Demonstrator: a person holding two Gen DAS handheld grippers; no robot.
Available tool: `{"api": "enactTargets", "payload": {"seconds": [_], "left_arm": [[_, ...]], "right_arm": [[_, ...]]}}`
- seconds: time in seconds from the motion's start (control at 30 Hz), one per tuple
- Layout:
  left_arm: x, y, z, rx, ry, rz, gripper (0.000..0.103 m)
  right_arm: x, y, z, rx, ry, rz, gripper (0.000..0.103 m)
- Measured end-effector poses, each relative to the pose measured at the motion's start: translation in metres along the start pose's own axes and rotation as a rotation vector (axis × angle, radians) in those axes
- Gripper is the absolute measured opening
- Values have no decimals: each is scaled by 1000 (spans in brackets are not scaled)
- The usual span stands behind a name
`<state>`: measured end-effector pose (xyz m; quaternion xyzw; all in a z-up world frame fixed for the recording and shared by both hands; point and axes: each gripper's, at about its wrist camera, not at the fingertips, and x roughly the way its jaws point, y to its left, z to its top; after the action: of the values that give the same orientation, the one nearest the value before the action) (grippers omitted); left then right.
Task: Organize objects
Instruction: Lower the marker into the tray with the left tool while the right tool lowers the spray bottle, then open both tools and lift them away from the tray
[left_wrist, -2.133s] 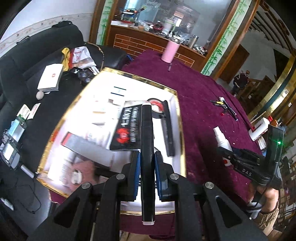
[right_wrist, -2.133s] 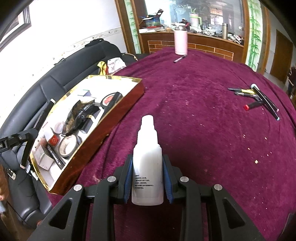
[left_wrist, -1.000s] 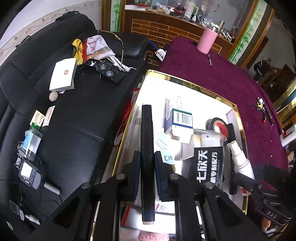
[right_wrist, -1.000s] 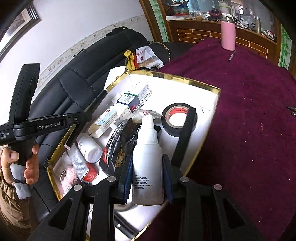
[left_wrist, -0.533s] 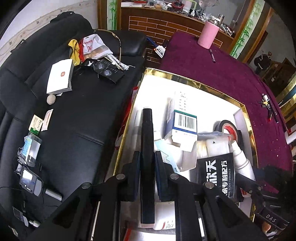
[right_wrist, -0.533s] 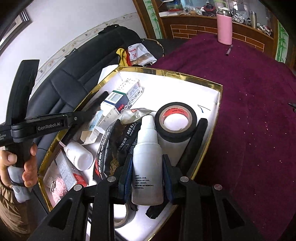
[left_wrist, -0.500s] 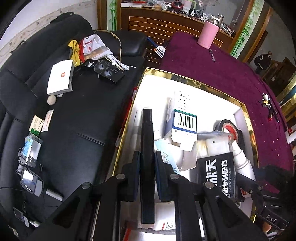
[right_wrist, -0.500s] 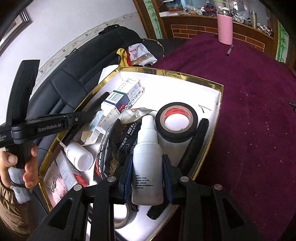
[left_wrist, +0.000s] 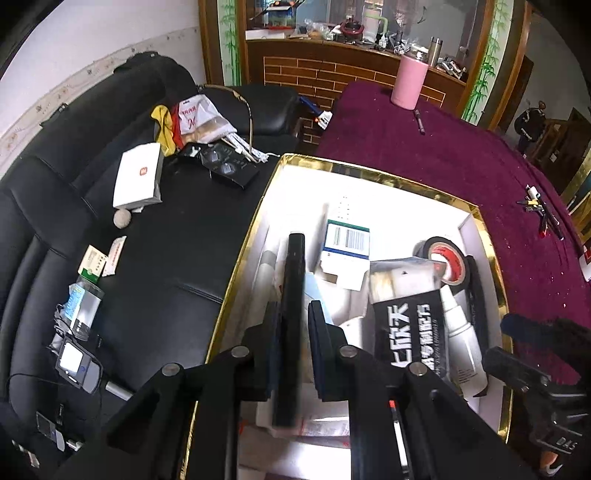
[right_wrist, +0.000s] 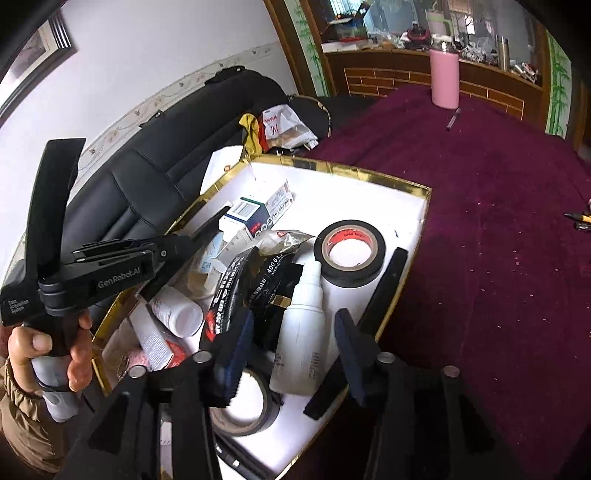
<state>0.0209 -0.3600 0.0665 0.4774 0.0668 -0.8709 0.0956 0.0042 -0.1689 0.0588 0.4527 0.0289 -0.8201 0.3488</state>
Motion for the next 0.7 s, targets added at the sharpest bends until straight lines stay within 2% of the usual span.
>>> {"api": "enactTargets", "payload": {"seconds": [0.1,0.23,0.33,0.57,0.7], "left_arm": [[-8,-6,-4,6,-18,10,18],[-22,-15,-11,12,-52,31,36],[-33,-24,-19,24,-81,40,44],[-58,-43,-37,41,-118,51,54],[-71,-51,-51,43,-139,68,61]], "right_arm": [[-13,-1,-5,-3,-20,-4,72],[-31,-6,-12,0,-56,-24,87],[-42,-10,-18,11,-73,-31,94],[-54,-22,-33,29,-69,-45,96],[-56,-22,-47,18,-40,-27,100]]}}
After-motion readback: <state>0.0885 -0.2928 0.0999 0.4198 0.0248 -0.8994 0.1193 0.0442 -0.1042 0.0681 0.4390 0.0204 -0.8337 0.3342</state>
